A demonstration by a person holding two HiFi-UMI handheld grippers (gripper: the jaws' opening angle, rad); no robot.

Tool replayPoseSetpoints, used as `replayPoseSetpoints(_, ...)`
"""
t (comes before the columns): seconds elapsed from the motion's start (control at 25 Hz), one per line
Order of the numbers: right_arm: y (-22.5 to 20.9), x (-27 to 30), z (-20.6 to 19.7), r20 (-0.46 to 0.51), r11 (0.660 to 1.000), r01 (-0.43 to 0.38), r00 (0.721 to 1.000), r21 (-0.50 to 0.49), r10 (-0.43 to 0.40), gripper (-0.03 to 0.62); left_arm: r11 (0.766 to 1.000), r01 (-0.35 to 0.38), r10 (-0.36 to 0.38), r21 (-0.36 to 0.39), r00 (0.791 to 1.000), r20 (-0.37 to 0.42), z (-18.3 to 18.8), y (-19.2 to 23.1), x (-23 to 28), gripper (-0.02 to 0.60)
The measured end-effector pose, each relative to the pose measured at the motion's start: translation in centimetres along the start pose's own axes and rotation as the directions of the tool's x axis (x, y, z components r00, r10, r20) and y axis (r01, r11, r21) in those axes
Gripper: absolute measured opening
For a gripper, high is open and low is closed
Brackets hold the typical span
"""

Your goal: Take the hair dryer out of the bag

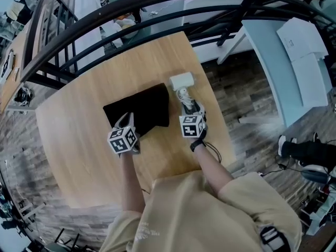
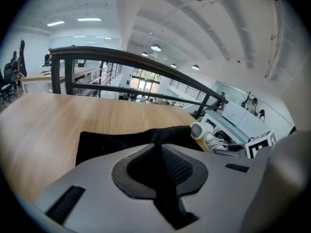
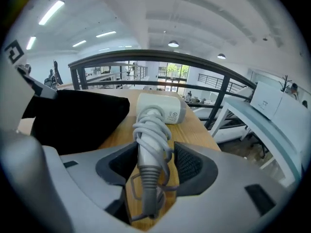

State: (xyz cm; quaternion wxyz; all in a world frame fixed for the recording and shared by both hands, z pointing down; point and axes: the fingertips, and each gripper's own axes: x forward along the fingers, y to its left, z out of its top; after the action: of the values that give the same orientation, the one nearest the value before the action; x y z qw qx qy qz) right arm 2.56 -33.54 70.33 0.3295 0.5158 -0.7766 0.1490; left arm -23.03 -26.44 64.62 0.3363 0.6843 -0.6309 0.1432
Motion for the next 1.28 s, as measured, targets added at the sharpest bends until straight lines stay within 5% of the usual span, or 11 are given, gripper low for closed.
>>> replayPoseSetpoints(0.12,0.9,-1.7,0.7,0.036,0.999,-0.043,0.998,0.008,0.042,0.244,0.999,0.036,-0.035,-0.007,0.999,0.024,0.3,-1.1,-1.0,0.151)
replayPoseSetpoints(0.4,3.0,-8.9,2.0,0.157,0.993,-0.109,0.982,0.037,0.102,0.244,0.999,0.028,-0.022,-0.036,0.987,0.158,0.7,-3.0,-7.4,0.182)
replayPoseSetpoints(0.64,4.5,-14.8,7.2,0.321,0.984,-0.179,0.933,0.011,0.166,0.240,1.000,0.007,-0.010,0.013,0.950,0.312,3.0,-6.1,-13.6,0.153)
replayPoseSetpoints(0.84,7.2,-20.9,9.6,0.437,0.975,-0.208,0.873,-0.072,0.218,0.101,0.994,-0.045,-0.002,0.104,0.910,0.414,3.9,-8.0,-18.6,0.079)
replayPoseSetpoints(1.04,10.4,-27.1,9.9,0.517,0.962,-0.223,0.811,-0.157,0.272,0.034,0.979,-0.087,-0.015,0.182,0.868,0.497,4.1,-10.1,-23.6,0.051)
replayPoseSetpoints(1.28,12.8,-32.9,9.1,0.572,0.958,-0.194,0.770,-0.210,0.281,0.021,0.969,-0.095,-0.055,0.229,0.819,0.572,3.2,-11.8,-28.3,0.028)
